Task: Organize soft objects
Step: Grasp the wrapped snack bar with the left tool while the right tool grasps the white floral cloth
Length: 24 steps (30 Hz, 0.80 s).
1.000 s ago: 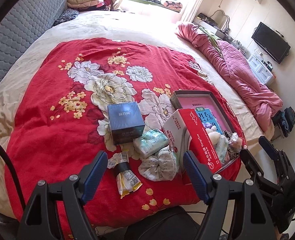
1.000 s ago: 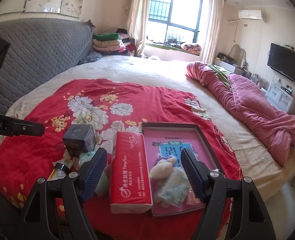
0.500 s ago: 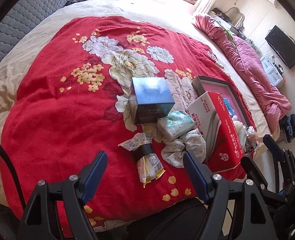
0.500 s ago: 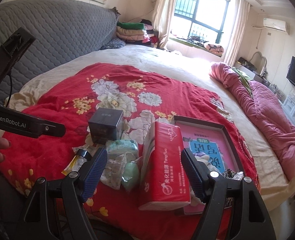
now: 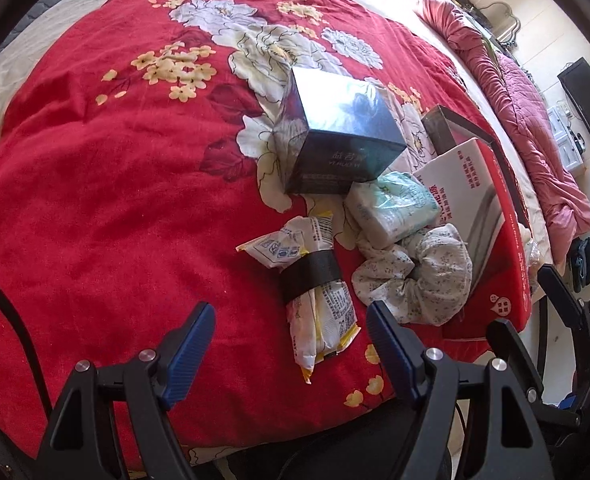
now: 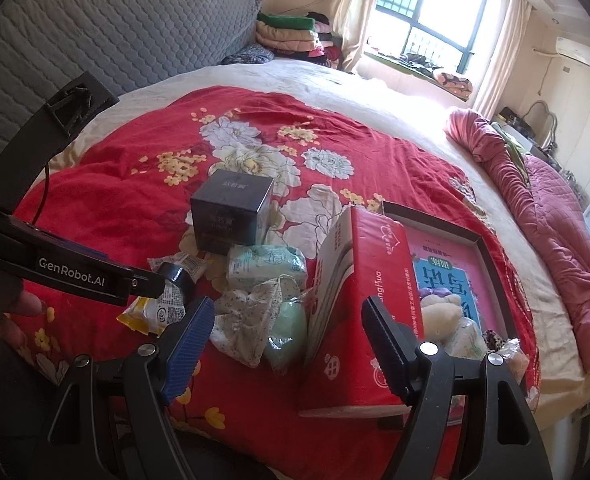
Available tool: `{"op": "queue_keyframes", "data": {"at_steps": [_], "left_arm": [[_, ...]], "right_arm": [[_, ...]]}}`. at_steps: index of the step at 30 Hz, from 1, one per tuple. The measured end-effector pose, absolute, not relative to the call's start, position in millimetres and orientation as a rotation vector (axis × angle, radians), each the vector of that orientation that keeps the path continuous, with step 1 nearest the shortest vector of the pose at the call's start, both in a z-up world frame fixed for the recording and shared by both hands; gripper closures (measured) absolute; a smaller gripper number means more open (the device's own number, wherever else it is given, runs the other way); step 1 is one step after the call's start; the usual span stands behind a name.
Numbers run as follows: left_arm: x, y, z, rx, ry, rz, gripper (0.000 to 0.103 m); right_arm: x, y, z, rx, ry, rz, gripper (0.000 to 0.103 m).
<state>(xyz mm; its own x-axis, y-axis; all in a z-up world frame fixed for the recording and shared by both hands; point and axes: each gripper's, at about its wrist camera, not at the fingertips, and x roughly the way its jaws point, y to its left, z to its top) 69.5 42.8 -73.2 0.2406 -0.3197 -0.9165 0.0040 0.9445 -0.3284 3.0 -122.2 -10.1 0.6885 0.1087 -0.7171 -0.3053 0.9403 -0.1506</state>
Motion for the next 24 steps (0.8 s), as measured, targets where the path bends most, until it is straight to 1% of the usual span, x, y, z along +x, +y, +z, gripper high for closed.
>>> {"op": "queue_keyframes", "data": {"at_steps": [9,11,12,13,16,17,19,20,21,22,24], "left_arm": [[74,48,-87,-0.303,1.335,-0.234,0.026],[76,47,-89,-0.312,1.339,-0.238,0.026],[76,48,-89,-0.315,1.341,-0.243,0.026],[76,47,-90,-0.315,1.342,-0.245,0.026],[78,46,-93,-0.315,1.347,-0.248,0.026],[79,45,-94,-0.317,1.349,-0.249,0.026],[80,44,-96,-0.321,1.349,-0.251,0.026],[81,43,-97,-0.321,1.351,-0.250,0.026],[82,42,-98,-0.322,1.351,-0.250,0.026],[83,41,-99,-0.324,1.353,-0.247,0.026],[85,39,-101,-0.324,1.357,-0.241,0.026]], "right_arm": [[25,-103,-40,-0.372,0.836,0.270,0.026],[28,-98,-46,-0.407,0.835,0.269,0.028],[30,-96,-49,-0.424,0.836,0.270,0.032],[30,-93,-51,-0.436,0.835,0.272,0.041],[35,-89,-59,-0.454,0.863,0.285,0.056],[36,-89,-62,-0.463,0.872,0.282,0.059],[37,-88,-64,-0.458,0.867,0.282,0.075],[38,-90,-64,-0.447,0.866,0.284,0.079],[38,-92,-63,-0.435,0.863,0.285,0.087],[38,-94,-60,-0.422,0.861,0.288,0.091],[40,-98,-59,-0.390,0.866,0.291,0.091]]}}
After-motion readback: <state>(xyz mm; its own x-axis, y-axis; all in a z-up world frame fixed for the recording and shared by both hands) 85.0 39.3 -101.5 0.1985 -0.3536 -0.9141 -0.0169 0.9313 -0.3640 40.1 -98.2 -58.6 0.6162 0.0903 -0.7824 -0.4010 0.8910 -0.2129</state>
